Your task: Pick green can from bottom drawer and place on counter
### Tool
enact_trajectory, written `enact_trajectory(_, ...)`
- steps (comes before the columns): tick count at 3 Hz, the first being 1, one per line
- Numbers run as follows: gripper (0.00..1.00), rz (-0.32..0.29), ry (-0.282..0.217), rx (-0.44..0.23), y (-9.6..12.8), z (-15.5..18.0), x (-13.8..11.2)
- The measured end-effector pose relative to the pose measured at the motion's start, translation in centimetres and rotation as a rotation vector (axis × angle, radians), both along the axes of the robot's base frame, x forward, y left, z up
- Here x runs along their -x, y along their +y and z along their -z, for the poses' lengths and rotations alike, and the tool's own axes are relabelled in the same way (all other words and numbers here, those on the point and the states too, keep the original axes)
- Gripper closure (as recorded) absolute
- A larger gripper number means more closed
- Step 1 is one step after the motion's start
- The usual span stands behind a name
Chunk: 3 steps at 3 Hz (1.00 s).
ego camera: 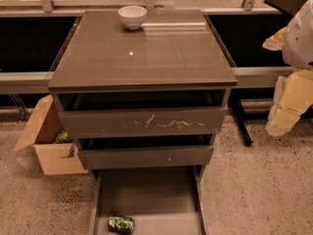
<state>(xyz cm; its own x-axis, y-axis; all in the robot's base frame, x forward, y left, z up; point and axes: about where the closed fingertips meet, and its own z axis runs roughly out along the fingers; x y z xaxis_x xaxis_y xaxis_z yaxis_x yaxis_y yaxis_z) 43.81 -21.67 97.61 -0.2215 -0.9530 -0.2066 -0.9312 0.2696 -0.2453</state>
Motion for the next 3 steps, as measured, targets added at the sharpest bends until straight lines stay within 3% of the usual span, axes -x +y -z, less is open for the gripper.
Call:
enact_trajectory(1, 0.0, 0.0, 0.0, 0.0, 0.0, 0.0, 0.0)
enact_trajectory(3, 0.0, -0.061, 0.045, -0.131, 2.5, 6.7, -0.2)
